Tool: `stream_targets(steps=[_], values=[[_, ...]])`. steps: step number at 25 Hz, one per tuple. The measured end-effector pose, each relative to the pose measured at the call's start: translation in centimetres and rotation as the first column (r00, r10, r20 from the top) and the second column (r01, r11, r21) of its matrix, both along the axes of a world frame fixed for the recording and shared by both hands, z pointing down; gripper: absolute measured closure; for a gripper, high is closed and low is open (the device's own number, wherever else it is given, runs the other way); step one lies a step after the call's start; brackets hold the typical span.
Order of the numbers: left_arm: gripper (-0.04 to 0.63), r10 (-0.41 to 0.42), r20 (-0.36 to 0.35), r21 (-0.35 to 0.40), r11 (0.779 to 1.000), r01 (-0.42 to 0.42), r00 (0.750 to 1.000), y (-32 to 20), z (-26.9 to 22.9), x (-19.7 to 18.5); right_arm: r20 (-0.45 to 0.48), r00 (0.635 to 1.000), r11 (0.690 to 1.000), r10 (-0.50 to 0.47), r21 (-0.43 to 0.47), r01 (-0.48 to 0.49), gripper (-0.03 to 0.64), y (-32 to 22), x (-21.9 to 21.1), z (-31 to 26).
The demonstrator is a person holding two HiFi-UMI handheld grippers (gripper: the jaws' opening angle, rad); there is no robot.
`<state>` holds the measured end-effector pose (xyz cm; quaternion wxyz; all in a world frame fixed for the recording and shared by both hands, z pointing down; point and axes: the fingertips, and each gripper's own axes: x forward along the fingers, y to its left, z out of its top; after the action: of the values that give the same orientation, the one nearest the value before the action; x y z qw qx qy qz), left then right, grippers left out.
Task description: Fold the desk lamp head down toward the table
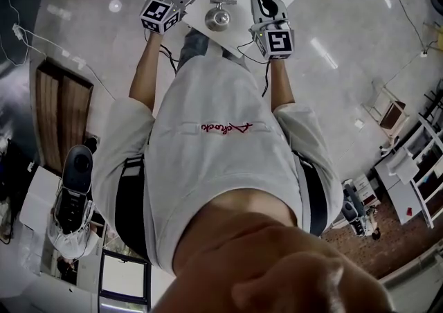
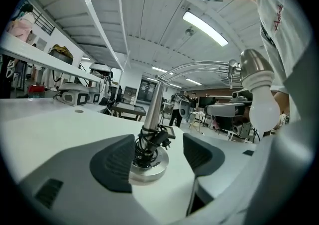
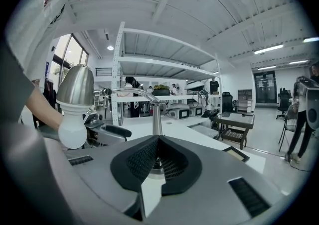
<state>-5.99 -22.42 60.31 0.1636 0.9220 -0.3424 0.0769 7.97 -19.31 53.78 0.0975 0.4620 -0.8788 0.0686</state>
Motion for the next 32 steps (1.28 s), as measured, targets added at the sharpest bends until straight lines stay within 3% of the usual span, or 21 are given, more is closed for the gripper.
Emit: stream_targets(steps=[23, 25, 28, 32], values=[[0.292, 0.113, -0.02, 0.132, 0.985, -0.11, 0.993, -10.1, -2.9, 8.7, -0.013, 1.0, 1.0, 0.017, -0.009, -0.017, 0.592, 0.2, 1.1, 0.0], [0.315, 0.115, -0.016, 0.146, 0.983, -0.112, 0.993, -10.2, -3.2, 9.2, -0.012, 1.0, 1.0, 0.018, -0.01, -0.018, 0.592, 0.3, 1.1, 0.0], [0.444, 0.113, -0.004, 0.187, 0.976, -0.11, 0.994, -10.2, -3.7, 9.5, -0.01, 1.0, 1.0, 0.015, -0.013, -0.016, 0.592, 0.3, 1.2, 0.0], [0.46, 0.125, 0.01, 0.209, 0.97, -0.124, 0.992, -10.0, -3.7, 9.7, -0.002, 1.0, 1.0, 0.004, -0.007, -0.004, 0.592, 0.0, 0.9, -0.1]])
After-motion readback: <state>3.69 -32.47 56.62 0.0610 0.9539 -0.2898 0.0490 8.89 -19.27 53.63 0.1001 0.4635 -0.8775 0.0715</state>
